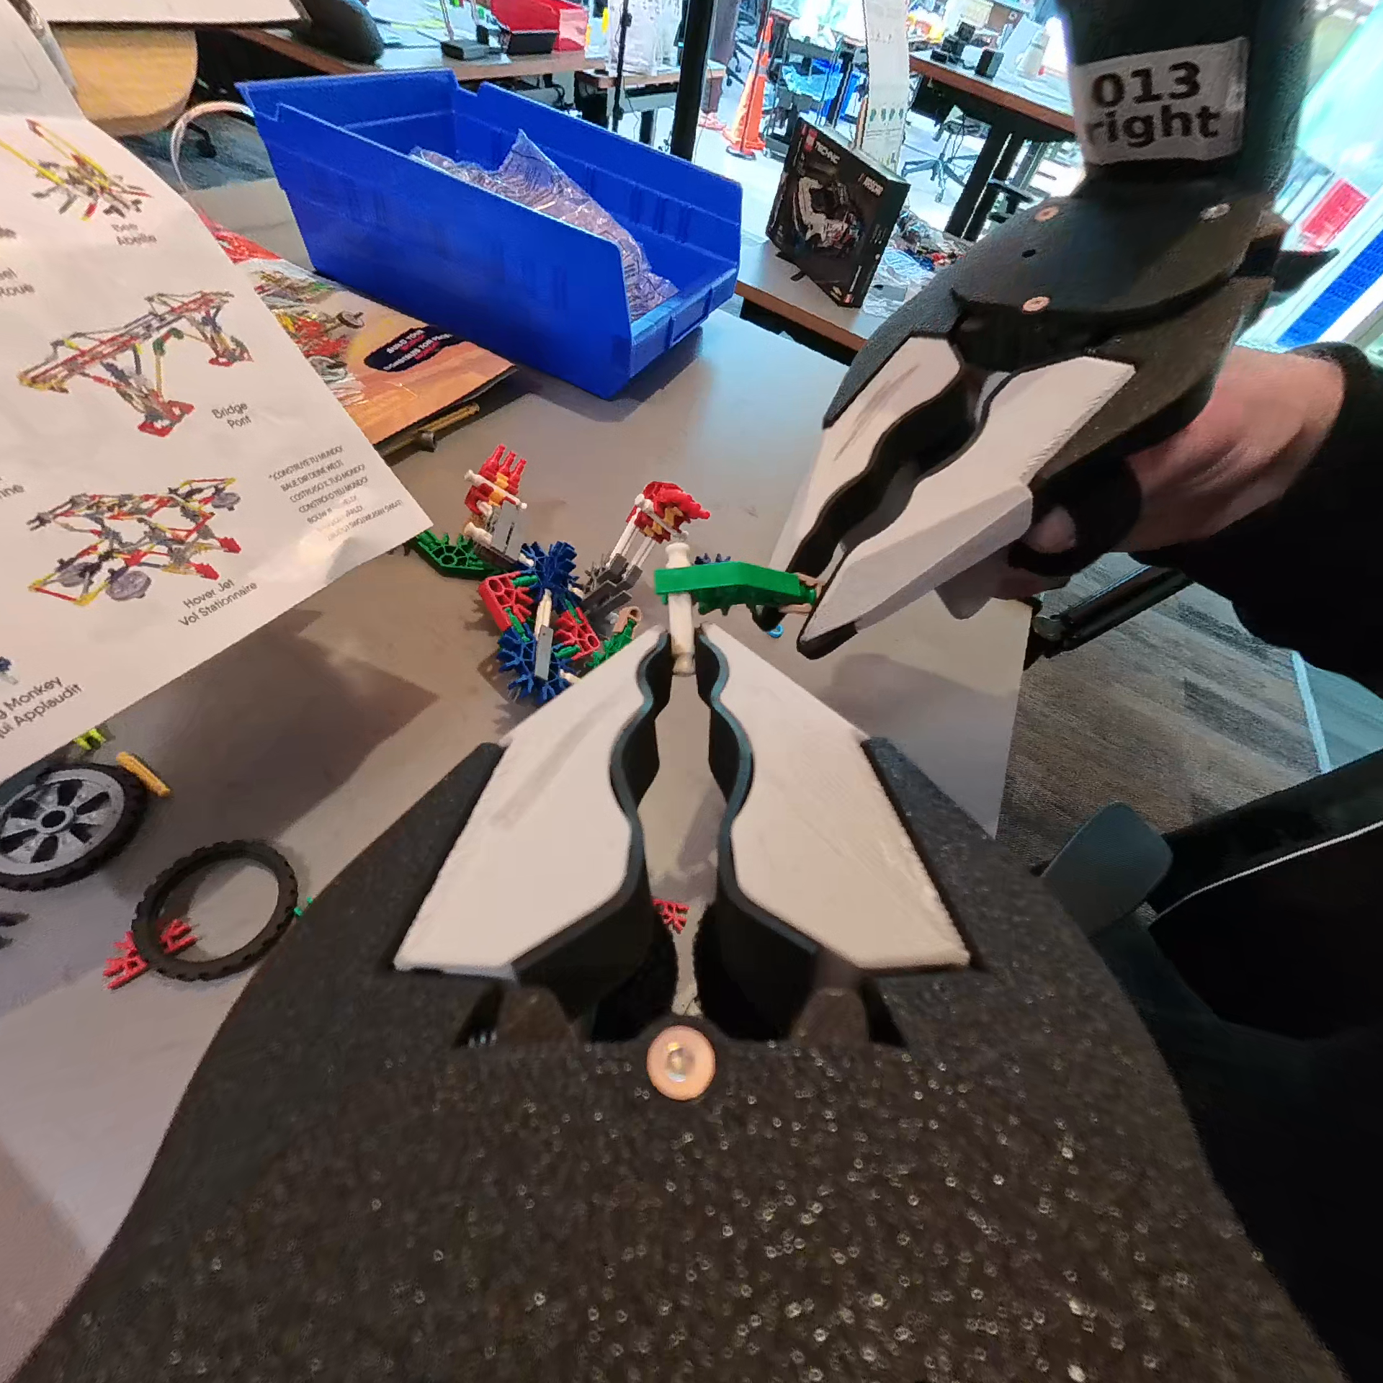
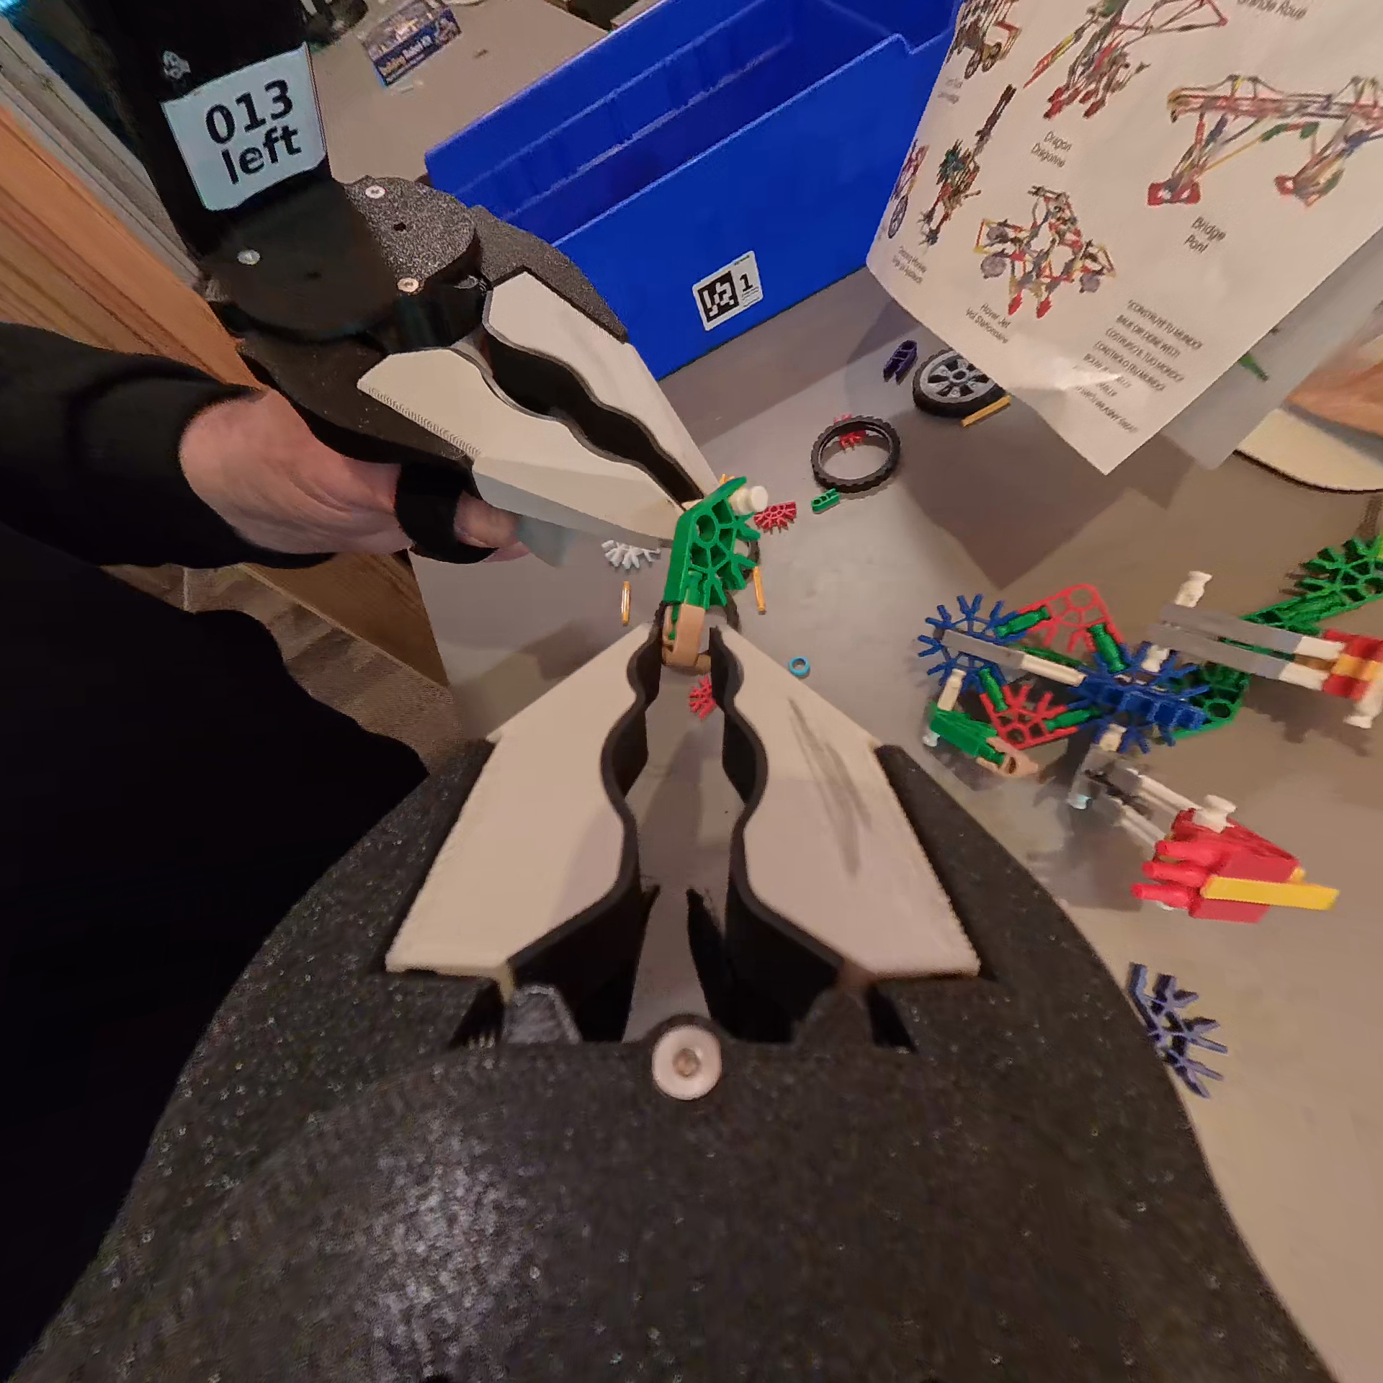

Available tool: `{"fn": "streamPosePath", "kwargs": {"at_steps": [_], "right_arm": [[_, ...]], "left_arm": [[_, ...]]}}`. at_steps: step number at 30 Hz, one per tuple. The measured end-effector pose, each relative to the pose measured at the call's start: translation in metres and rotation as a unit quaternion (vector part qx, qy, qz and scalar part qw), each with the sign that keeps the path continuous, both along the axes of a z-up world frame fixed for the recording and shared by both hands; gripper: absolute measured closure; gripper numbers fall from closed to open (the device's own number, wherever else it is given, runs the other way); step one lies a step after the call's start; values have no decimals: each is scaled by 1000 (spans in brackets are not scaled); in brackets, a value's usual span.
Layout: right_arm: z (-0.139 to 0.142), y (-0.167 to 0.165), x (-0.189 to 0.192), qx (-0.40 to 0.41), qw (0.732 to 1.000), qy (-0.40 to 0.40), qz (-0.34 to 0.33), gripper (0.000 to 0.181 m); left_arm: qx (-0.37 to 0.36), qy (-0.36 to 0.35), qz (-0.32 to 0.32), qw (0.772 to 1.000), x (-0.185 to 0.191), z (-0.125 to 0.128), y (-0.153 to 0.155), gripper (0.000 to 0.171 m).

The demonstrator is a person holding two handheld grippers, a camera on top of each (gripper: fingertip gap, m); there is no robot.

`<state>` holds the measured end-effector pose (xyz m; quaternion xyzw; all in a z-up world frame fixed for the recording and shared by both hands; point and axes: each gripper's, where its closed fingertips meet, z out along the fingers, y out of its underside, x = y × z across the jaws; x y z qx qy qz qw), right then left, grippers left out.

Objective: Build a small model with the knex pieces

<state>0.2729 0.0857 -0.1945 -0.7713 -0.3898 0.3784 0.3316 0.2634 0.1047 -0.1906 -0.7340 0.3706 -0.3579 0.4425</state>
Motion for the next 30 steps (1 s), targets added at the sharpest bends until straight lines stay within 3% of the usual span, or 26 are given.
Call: {"fn": "streamPosePath", "kwargs": {"at_steps": [12,20,30], "right_arm": [[6,4,7,-46,998,2,48,169],[11,29,27,-16,987,-103,119,169],[-3,51,32,-10,935,-185,301,169]], "left_arm": [[25,-32,8,999,7,7,5,168],[-11,-62,4,998,-2,6,20,152],[-112,-113,-80,984,16,1,37,145]]}}
